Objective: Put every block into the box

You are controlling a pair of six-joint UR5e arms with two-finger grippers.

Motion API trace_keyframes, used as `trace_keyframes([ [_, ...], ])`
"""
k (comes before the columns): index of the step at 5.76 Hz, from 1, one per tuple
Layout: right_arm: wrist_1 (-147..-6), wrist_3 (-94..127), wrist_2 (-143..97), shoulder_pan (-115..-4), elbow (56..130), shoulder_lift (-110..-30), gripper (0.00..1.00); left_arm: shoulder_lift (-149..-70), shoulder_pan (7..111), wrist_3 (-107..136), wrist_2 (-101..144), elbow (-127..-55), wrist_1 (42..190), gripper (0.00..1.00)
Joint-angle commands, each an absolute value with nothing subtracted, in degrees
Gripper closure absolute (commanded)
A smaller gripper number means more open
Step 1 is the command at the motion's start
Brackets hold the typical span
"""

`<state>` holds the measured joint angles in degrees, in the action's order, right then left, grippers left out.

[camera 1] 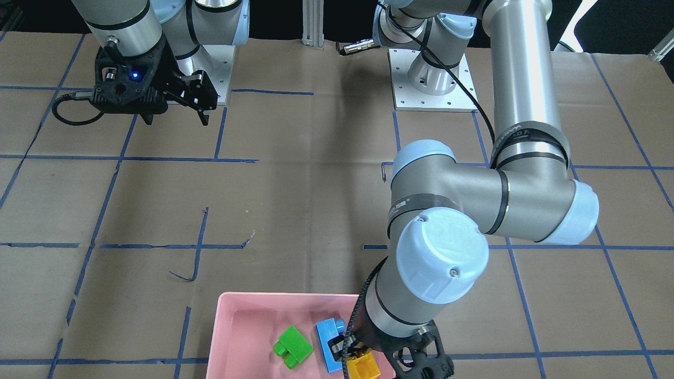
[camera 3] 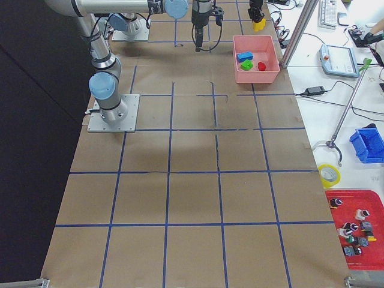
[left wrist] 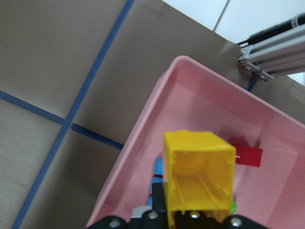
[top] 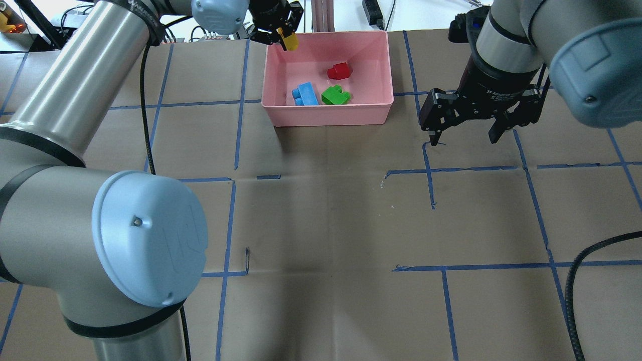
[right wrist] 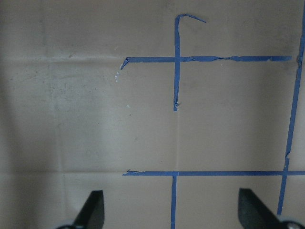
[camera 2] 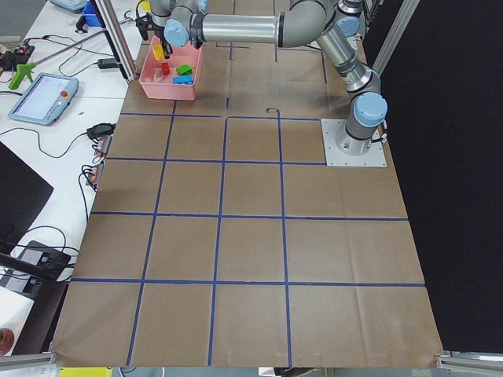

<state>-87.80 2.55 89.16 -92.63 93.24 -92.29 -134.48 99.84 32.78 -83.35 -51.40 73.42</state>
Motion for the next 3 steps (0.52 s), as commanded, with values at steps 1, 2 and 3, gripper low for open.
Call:
trace_keyframes([
  [1, -87.9, 2.5, 89.1, -92.6, 93.3, -92.2, 0.0, -135.6, 100.9, 33.1, -86.1, -51.9, 71.6, 0.52],
  [2, -87.9, 2.5, 89.1, -92.6, 93.3, -92.2, 0.0, -135.5, 101.1, 32.7, -90.4, -51.7, 70.8, 0.11],
  [3, -87.9, 2.5, 89.1, -92.6, 93.3, -92.1, 0.0, -134.9, 101.0, 32.5, -90.4, -51.7, 70.9, 0.02],
])
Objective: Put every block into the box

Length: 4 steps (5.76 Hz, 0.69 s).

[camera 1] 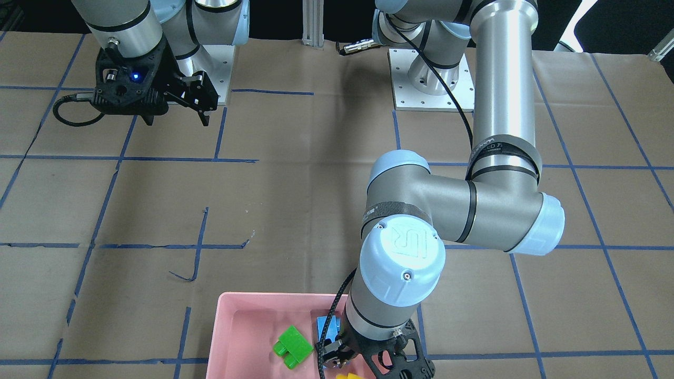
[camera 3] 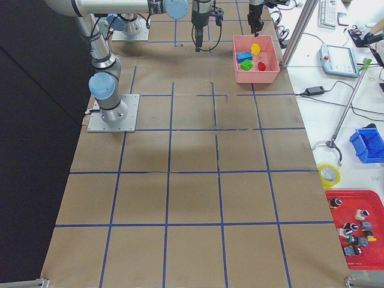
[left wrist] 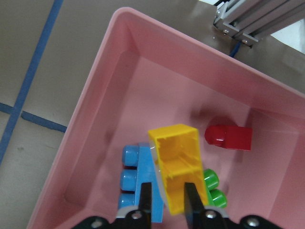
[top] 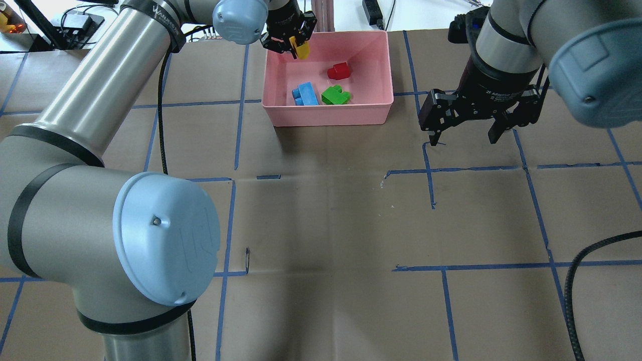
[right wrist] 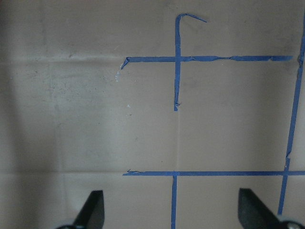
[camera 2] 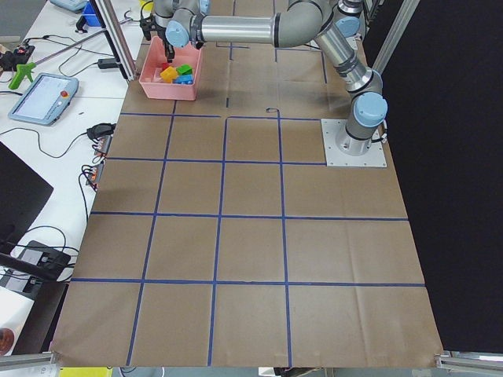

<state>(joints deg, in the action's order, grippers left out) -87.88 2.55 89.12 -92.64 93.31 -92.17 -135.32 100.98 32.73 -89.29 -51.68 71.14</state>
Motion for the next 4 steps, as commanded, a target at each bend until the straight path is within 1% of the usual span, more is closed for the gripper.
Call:
trace_keyframes([
  [1, -87.9, 2.5, 89.0, -92.6, 93.3, -91.9, 0.0, -132.6, 101.0, 31.0, -90.5, -51.9, 72.1, 0.02],
  [4, -87.9, 2.7, 89.0, -92.6, 93.3, -91.8, 0.0, -121.9, 97.8, 20.5, -90.8, -54.6, 91.6, 0.0],
])
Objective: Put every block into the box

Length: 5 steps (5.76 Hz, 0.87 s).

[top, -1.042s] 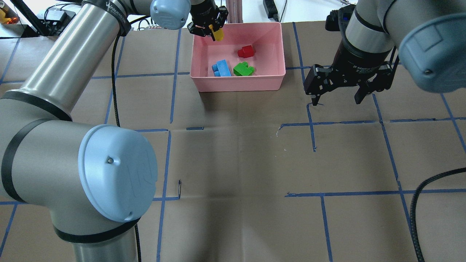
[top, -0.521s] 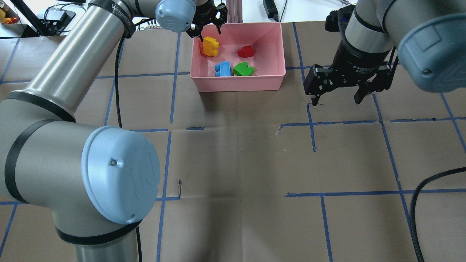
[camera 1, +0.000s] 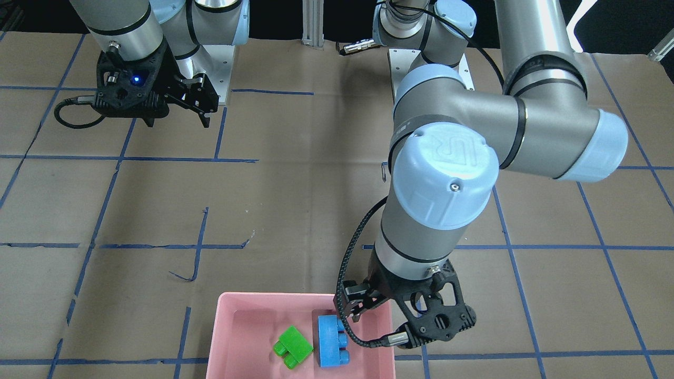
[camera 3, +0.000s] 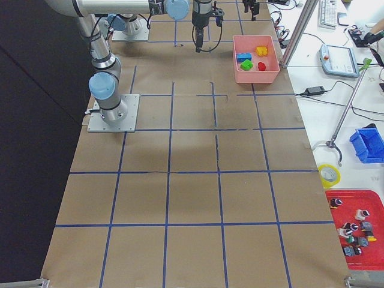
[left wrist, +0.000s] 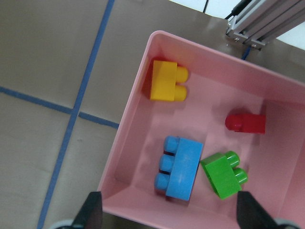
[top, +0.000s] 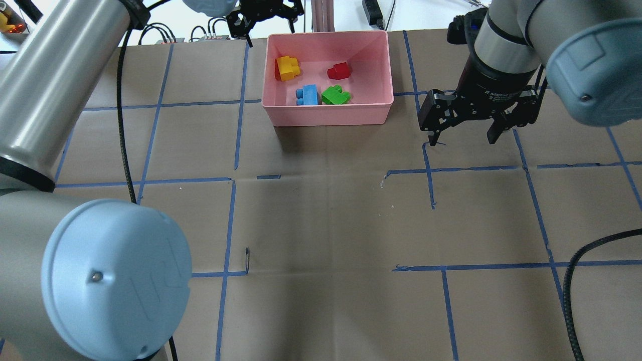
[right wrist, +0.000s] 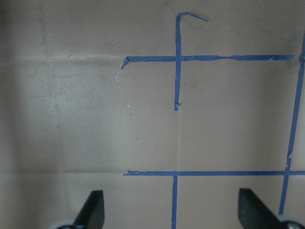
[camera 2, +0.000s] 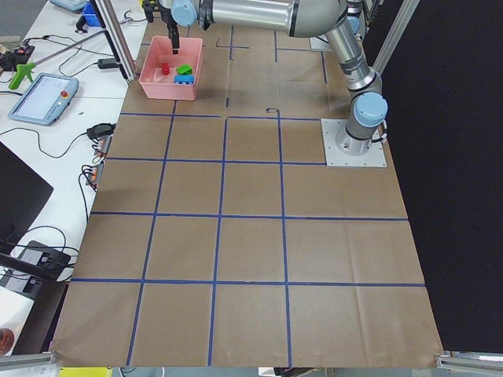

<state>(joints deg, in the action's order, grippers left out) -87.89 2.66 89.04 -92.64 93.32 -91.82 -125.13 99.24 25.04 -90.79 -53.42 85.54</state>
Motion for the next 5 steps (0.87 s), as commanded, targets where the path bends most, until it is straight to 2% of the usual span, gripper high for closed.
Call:
trace_keyframes([
  [1, -87.9, 2.7, 89.0, -92.6, 93.3, -91.8, 0.0, -117.4, 95.2, 18.1, -90.9, -56.1, 100.2, 0.0],
  [2, -87.9, 2.7, 89.0, -92.7, 93.3, -91.8, 0.0, -112.7, 94.5, 16.5, -90.9, -59.6, 103.9, 0.0],
  [4, -87.9, 2.8, 88.9, -92.7, 93.3, -91.7, 0.0, -100.8, 94.3, 16.1, -93.0, -75.1, 103.9, 0.0],
  [5, -87.9, 2.9, 88.9, -92.7, 93.3, -91.8, 0.0, -96.8, 94.4, 15.3, -92.5, -79.5, 103.6, 0.0],
])
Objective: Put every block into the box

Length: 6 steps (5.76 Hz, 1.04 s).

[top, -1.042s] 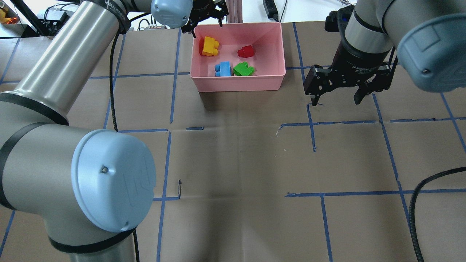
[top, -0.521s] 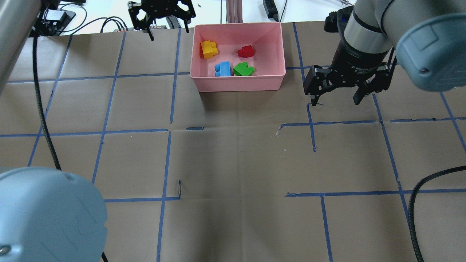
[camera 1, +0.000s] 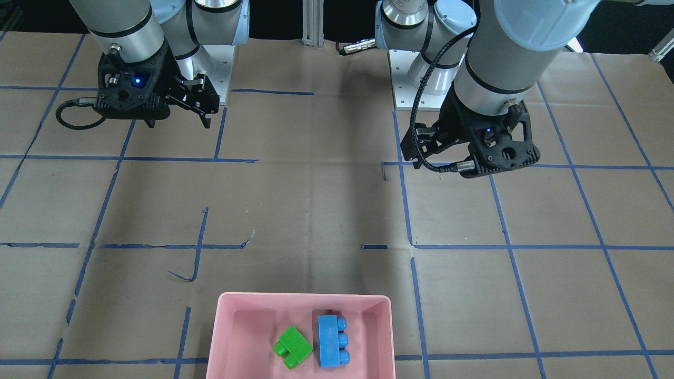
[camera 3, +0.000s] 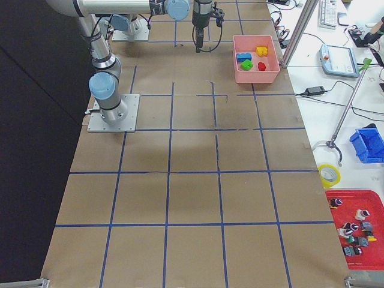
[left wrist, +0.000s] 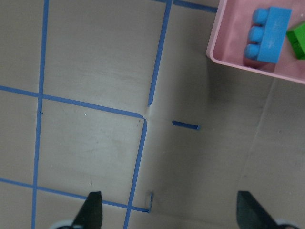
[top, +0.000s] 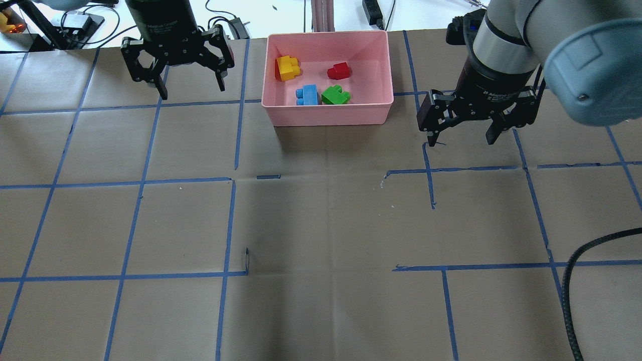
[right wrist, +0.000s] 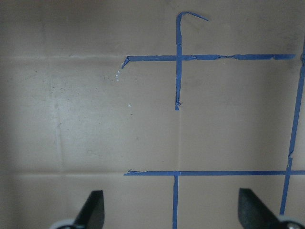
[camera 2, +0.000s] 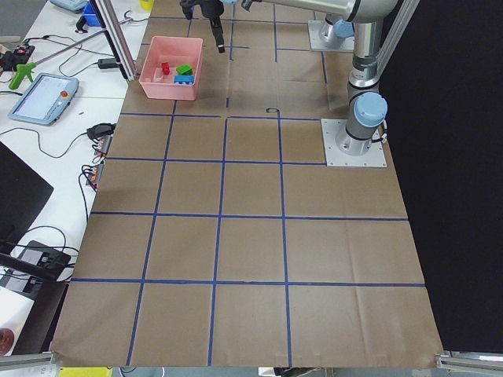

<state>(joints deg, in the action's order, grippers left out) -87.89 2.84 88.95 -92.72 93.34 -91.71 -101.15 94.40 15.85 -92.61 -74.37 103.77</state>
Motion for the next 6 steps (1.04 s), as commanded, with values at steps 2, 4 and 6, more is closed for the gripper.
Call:
trace_keyframes([
  [2, -87.9, 2.9, 88.9, -92.7, 93.3, -91.8, 0.0, -94.7, 94.5, 15.6, -93.3, -80.6, 103.3, 0.0],
  [4, -87.9, 3.1, 88.9, -92.7, 93.3, -91.8, 0.0, -94.7, 94.6, 15.1, -92.6, -80.7, 103.2, 0.0],
  [6, -87.9, 3.2, 88.9, -92.7, 93.1, -91.8, 0.0, -92.8, 94.8, 14.7, -91.9, -82.9, 103.1, 0.0],
])
